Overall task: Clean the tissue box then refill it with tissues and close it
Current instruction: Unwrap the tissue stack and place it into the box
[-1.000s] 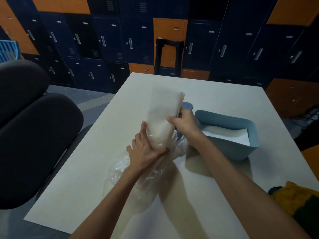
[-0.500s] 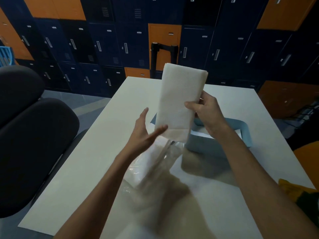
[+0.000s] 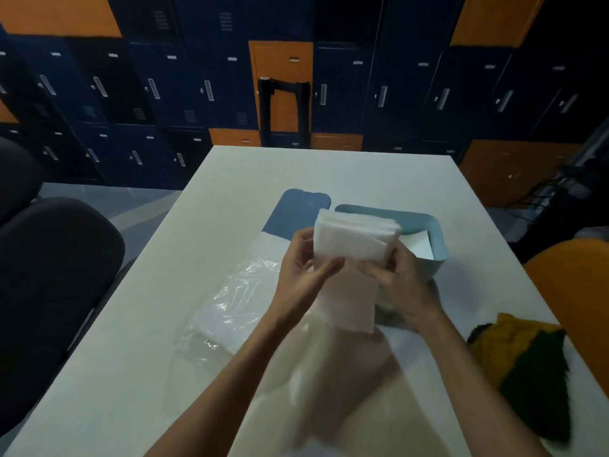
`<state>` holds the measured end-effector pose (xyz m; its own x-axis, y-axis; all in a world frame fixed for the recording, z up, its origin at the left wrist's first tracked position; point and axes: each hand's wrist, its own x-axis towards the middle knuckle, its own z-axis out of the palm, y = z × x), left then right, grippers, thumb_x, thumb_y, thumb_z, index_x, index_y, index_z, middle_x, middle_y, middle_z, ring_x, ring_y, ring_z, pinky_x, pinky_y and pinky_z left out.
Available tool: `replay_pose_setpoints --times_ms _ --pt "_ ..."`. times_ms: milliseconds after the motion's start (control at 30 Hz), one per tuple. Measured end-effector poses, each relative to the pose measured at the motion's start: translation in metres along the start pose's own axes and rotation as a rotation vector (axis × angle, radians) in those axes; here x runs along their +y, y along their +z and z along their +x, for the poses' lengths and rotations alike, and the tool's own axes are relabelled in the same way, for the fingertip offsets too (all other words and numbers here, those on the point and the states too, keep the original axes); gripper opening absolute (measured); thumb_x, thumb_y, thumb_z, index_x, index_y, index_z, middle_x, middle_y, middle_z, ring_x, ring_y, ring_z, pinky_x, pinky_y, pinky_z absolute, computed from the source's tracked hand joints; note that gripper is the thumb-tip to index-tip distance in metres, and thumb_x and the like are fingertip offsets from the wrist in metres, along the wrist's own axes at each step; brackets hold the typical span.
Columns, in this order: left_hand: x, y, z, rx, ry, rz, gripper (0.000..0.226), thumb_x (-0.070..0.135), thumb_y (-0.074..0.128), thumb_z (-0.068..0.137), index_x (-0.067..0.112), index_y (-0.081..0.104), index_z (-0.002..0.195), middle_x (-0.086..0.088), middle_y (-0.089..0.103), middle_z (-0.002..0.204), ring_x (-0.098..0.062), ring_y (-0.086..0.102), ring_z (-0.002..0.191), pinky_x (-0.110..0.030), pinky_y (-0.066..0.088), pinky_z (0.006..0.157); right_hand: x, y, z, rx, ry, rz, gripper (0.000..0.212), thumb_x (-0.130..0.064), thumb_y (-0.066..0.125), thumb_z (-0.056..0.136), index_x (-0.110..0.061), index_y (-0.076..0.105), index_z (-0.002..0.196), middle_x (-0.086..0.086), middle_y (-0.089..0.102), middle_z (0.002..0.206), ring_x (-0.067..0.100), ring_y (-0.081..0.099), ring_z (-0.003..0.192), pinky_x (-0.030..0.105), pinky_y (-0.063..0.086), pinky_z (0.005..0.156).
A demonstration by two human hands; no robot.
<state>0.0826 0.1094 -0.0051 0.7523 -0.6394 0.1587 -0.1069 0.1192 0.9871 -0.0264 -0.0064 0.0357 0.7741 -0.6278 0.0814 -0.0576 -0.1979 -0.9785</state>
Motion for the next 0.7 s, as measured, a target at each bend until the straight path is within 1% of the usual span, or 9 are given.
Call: replay_pose_setpoints --times_ms 100,200,267,333,367,433,500,567,700 --pt "-0.005 0.002 -0.002 -0.011 -0.013 0.032 0.043 0.034 0.073 0.077 0.036 0.055 0.116 0.009 0.066 0.115 -0.009 0.063 0.106 -0.035 0.055 0.091 0.01 -0.006 -0.007 0.008 -0.006 -0.046 0.038 0.001 0.061 0.089 -0.016 0.049 0.121 -0.011 0.056 0.095 -0.032 0.048 0.069 -0.004 0.037 0.055" --pt "-0.004 0.008 -0.002 -0.035 0.037 0.078 0.039 0.024 0.071 0.086 0.04 0.055 0.118 0.017 0.066 0.113 -0.006 0.062 0.106 -0.028 0.055 0.087 0.007 -0.004 -0.009 -0.032 -0.002 -0.056 0.035 0.002 0.061 0.088 -0.019 0.048 0.113 -0.017 0.053 0.089 -0.032 0.047 0.068 -0.005 0.036 0.055" --pt "0.003 0.01 0.001 -0.072 0.123 0.115 0.038 0.018 0.067 0.09 0.031 0.056 0.123 0.01 0.066 0.114 -0.012 0.062 0.107 -0.033 0.055 0.087 0.001 -0.006 -0.006 0.006 -0.032 -0.031 0.036 0.005 0.065 0.084 -0.019 0.051 0.107 -0.011 0.059 0.09 -0.014 0.061 0.08 0.002 0.044 0.064" --pt "0.013 0.006 0.008 -0.137 0.205 0.218 0.033 0.019 0.067 0.089 0.02 0.058 0.121 0.003 0.067 0.108 -0.019 0.063 0.1 -0.043 0.055 0.082 0.001 -0.022 0.003 0.052 -0.081 0.014 0.048 0.004 0.07 0.08 -0.026 0.052 0.112 0.001 0.065 0.103 0.016 0.065 0.097 0.02 0.054 0.079" --pt "0.018 0.003 0.013 -0.18 0.239 0.285 0.031 0.021 0.067 0.088 0.017 0.058 0.118 0.001 0.066 0.103 -0.02 0.063 0.095 -0.044 0.055 0.078 -0.001 -0.032 0.005 0.046 -0.121 -0.005 0.057 0.003 0.072 0.079 -0.032 0.049 0.119 0.003 0.063 0.111 0.018 0.064 0.102 0.026 0.054 0.083" --pt "0.029 -0.001 0.02 -0.274 0.284 0.385 0.026 0.022 0.067 0.087 0.016 0.059 0.111 0.001 0.064 0.093 -0.021 0.061 0.086 -0.043 0.053 0.072 -0.008 -0.05 0.01 -0.021 -0.199 -0.107 0.07 0.0 0.075 0.078 -0.037 0.044 0.128 0.001 0.059 0.12 0.011 0.06 0.108 0.024 0.052 0.088" --pt "0.036 0.0 0.025 -0.358 0.289 0.424 0.022 0.024 0.068 0.087 0.016 0.059 0.106 -0.001 0.063 0.09 -0.024 0.06 0.084 -0.041 0.051 0.069 -0.015 -0.059 0.013 -0.096 -0.21 -0.206 0.057 -0.004 0.076 0.077 -0.028 0.055 0.124 0.0 0.063 0.112 0.005 0.06 0.103 0.02 0.052 0.085" --pt "0.038 0.002 0.028 -0.417 0.264 0.437 0.021 0.027 0.069 0.087 0.017 0.059 0.102 0.001 0.062 0.088 -0.025 0.059 0.082 -0.039 0.049 0.066 -0.015 -0.06 0.012 -0.098 -0.167 -0.223 0.029 -0.008 0.075 0.079 -0.015 0.067 0.106 0.003 0.069 0.094 0.006 0.061 0.086 0.021 0.051 0.075" --pt "0.025 -0.009 0.026 -0.441 0.087 0.466 0.022 0.027 0.077 0.077 0.036 0.063 0.091 0.01 0.063 0.08 -0.017 0.06 0.076 -0.038 0.049 0.066 0.015 -0.075 0.005 0.147 -0.004 0.081 0.014 -0.011 0.07 0.083 -0.016 0.069 0.095 0.006 0.067 0.09 0.016 0.059 0.088 0.036 0.049 0.079"
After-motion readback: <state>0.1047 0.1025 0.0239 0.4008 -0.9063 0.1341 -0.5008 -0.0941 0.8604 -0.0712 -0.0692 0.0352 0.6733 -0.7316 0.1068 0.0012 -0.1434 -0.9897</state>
